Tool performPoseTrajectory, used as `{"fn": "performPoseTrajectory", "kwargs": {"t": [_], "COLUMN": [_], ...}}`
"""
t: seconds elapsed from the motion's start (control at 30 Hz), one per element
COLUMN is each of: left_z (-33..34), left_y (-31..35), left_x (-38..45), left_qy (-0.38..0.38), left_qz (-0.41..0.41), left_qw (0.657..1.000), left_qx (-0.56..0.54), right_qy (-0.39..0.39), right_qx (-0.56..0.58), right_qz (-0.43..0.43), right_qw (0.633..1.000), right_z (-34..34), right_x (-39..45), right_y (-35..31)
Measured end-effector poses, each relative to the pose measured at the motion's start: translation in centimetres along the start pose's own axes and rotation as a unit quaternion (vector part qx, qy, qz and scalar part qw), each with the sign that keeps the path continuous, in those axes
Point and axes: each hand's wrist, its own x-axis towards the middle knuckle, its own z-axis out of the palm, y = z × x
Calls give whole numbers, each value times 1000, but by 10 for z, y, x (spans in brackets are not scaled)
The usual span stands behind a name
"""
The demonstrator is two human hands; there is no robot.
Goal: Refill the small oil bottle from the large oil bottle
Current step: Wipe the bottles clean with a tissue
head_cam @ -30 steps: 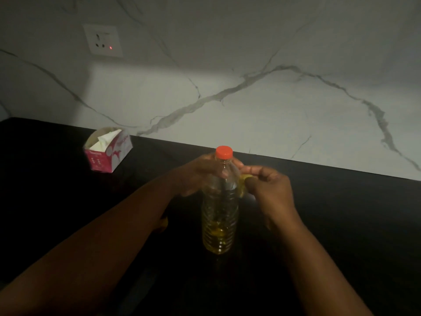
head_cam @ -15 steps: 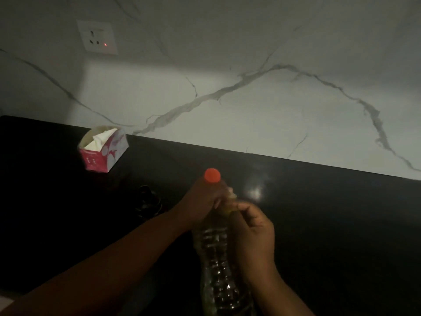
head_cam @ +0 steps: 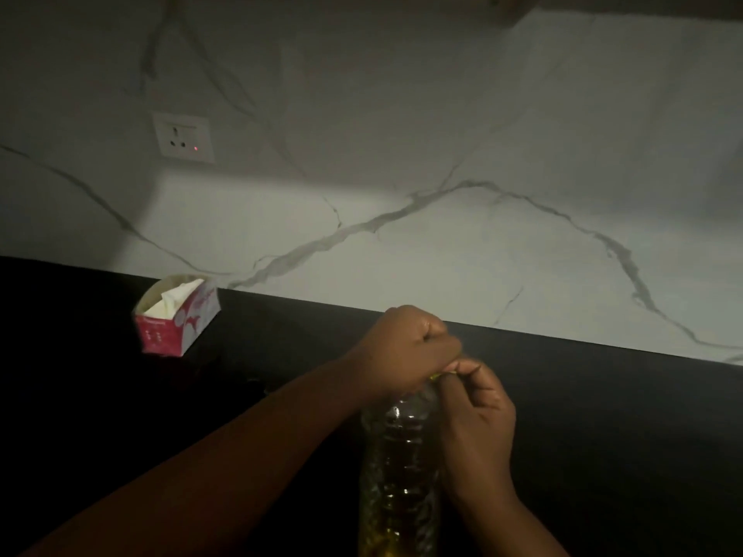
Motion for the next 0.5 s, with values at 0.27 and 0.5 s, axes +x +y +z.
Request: {"fn": "performPoseTrajectory", "kwargs": {"t": [0.27, 0.5], "left_z": [-4, -14], "left_y": [-16, -14], "left_x": [1, -1], "left_qy": [27, 58], "left_qz": [13, 63], "left_qw": [999, 995], "left_qx": [30, 45], "right_qy": [8, -33], "right_qx": [7, -64], "right_qz": [61, 116], "right_qw": [998, 991], "right_z": [-10, -28], "right_x": [5, -11], "right_y": [11, 17]}}
